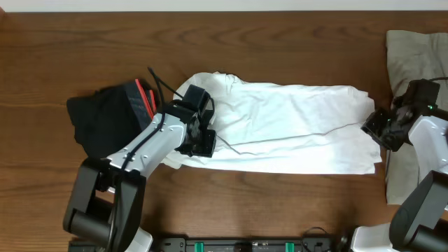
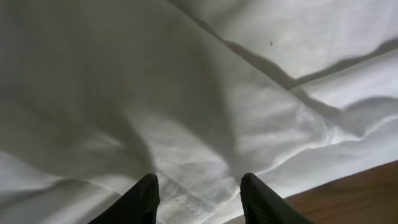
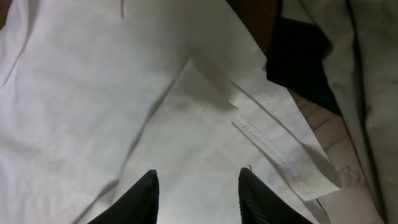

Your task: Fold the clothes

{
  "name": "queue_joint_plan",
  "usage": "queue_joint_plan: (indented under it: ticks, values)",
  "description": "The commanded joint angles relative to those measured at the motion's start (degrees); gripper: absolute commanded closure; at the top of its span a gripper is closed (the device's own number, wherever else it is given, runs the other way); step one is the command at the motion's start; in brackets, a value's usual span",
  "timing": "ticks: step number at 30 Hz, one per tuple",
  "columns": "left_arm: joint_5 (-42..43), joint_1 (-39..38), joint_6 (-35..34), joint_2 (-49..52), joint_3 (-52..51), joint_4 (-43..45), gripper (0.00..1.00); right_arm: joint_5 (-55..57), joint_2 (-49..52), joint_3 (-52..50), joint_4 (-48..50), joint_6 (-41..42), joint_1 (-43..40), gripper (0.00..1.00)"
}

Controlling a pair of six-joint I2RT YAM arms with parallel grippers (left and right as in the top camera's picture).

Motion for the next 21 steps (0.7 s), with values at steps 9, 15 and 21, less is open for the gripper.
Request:
queue_joint_plan:
  ticks: [9,15,21]
  values:
    - [-0.55,-3.65,0.79,1.18,-0.07,-2.47,0.55,0.20,0.17,0.94,0.00,-0.04,0.63,0.60]
    - [-6.19,-5.57,0.83,2.43,-0.07,-2.23,0.57,0.20,0.17,0.94,-0.02,-0.04,0.63,0.59]
    - [-7.72,-5.60,2.49,4.92,-0.07,-0.50,0.81,0.20,0.17,0.94,-0.02,-0.02,0.63,0.60]
